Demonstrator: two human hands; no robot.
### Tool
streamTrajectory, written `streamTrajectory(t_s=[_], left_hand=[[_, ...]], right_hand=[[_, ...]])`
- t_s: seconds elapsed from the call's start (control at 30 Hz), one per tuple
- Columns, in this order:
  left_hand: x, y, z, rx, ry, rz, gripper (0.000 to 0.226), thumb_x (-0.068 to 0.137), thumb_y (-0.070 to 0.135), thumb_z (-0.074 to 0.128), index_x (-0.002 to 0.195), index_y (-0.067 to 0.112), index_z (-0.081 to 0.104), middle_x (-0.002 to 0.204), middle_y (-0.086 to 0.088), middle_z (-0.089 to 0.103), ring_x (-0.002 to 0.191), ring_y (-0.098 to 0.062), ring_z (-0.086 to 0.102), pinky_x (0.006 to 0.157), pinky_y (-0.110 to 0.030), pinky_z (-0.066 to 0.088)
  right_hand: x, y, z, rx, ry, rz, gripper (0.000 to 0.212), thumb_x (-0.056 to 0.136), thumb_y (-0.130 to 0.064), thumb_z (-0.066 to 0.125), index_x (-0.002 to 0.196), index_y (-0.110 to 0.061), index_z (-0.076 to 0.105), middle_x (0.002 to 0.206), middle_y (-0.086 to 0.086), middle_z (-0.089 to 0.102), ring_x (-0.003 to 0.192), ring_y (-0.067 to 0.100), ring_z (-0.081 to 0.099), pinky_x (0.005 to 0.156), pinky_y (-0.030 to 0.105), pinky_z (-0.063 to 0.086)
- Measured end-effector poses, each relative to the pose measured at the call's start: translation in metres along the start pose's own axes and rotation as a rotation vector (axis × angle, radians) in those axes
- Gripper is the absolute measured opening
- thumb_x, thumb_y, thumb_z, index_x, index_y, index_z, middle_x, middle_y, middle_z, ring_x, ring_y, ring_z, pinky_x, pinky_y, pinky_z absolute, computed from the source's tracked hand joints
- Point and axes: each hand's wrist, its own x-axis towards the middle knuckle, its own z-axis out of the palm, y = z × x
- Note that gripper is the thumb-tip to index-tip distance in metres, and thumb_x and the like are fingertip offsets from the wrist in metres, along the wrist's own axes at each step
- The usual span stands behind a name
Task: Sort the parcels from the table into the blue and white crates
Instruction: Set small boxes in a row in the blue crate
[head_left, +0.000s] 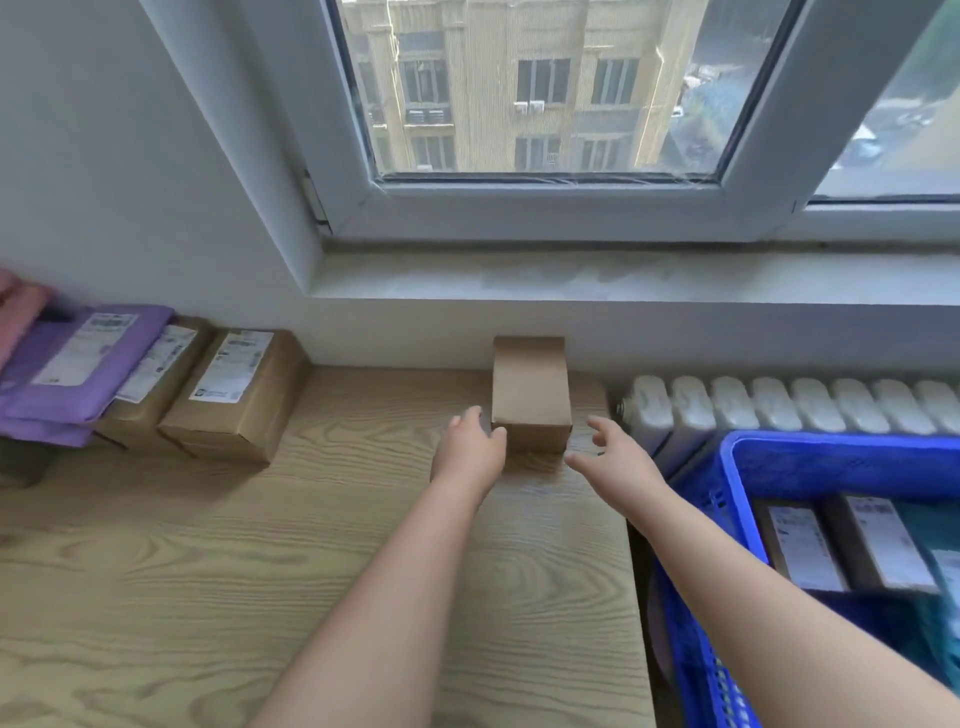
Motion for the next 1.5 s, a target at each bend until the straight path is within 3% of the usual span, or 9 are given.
streamTrajectory(t_s=[0.2,0.57,0.73,0.87,1.0,1.07,1.17,1.3,1.5], left_hand=[[0.055,-0.002,0.011,-0.099,-0.177,-0.080,0.058,0.105,0.027,0.041,0.158,0.015,0.022,0.162,-0.011,0.027,0.148,-0.027,0.029,0.119,-0.032,0.025],[0.049,-0.009,0.019,-0.369,-0.213,-0.097,0.038,0.089,0.026,0.055,0.126,0.017,0.061,0.128,-0.008,0.065,0.123,-0.026,0.058,0.110,-0.040,0.041],[0.024,-0.006,0.001,-0.591,-0.098,-0.134,0.030,0.096,0.030,0.059,0.122,0.017,0.064,0.117,0.001,0.067,0.112,-0.019,0.061,0.105,-0.035,0.045],[-0.011,-0.005,-0.015,-0.671,-0.047,-0.188,0.041,0.091,0.055,0.060,0.119,0.025,0.057,0.112,0.010,0.059,0.106,-0.014,0.053,0.091,-0.037,0.044],[-0.048,-0.004,-0.022,-0.670,-0.063,-0.193,0.054,0.086,0.054,0.067,0.130,0.028,0.054,0.127,0.003,0.058,0.115,-0.021,0.054,0.096,-0.044,0.046],[-0.074,-0.004,-0.024,-0.688,-0.041,-0.180,0.047,0.086,0.047,0.069,0.127,0.027,0.056,0.126,0.001,0.060,0.113,-0.023,0.055,0.099,-0.044,0.045],[-0.093,-0.007,-0.024,-0.713,-0.007,-0.182,0.043,0.085,0.045,0.071,0.122,0.023,0.060,0.122,-0.001,0.063,0.114,-0.023,0.057,0.098,-0.041,0.043],[-0.123,-0.016,-0.022,-0.767,0.011,-0.225,0.046,0.082,0.053,0.070,0.115,0.022,0.065,0.114,0.000,0.064,0.107,-0.021,0.058,0.093,-0.041,0.044],[-0.147,-0.025,-0.010,-0.855,-0.089,-0.222,0.064,0.072,0.072,0.066,0.111,0.022,0.071,0.108,-0.001,0.073,0.103,-0.020,0.067,0.084,-0.034,0.054]], right_hand=[[0.048,-0.010,0.017,0.109,-0.029,0.131,0.076,0.092,-0.029,0.065,0.156,-0.020,0.024,0.153,0.000,0.040,0.139,0.023,0.041,0.109,0.034,0.035],[0.048,-0.004,0.022,0.211,-0.069,0.129,0.057,0.088,0.001,0.058,0.140,-0.020,0.048,0.100,-0.005,0.058,0.079,0.003,0.053,0.064,0.015,0.041],[0.027,-0.005,0.012,0.243,-0.054,0.092,0.053,0.086,-0.002,0.053,0.137,-0.017,0.055,0.130,0.002,0.061,0.108,0.017,0.059,0.080,0.026,0.045],[-0.006,-0.003,-0.001,0.208,-0.056,0.004,0.045,0.085,0.002,0.049,0.121,-0.021,0.064,0.130,0.001,0.059,0.101,0.011,0.056,0.078,0.024,0.046],[-0.040,0.003,-0.011,0.230,-0.051,-0.098,0.026,0.087,-0.009,0.066,0.109,-0.023,0.064,0.126,0.001,0.060,0.122,0.015,0.052,0.097,0.032,0.045],[-0.059,0.007,-0.017,0.230,-0.060,-0.159,0.027,0.087,-0.015,0.071,0.112,-0.022,0.062,0.124,0.000,0.062,0.112,0.012,0.057,0.088,0.028,0.048],[-0.070,0.010,-0.020,0.246,-0.091,-0.181,0.043,0.086,-0.019,0.074,0.125,-0.019,0.058,0.132,0.003,0.059,0.102,0.008,0.057,0.077,0.020,0.045],[-0.094,0.018,-0.024,0.235,-0.202,-0.166,0.078,0.083,-0.034,0.078,0.150,-0.022,0.038,0.149,0.001,0.044,0.130,0.020,0.049,0.098,0.033,0.042],[-0.128,0.026,-0.016,0.317,-0.316,-0.133,0.038,0.088,-0.052,0.066,0.113,-0.025,0.065,0.097,-0.007,0.077,0.089,0.010,0.073,0.083,0.033,0.058]])
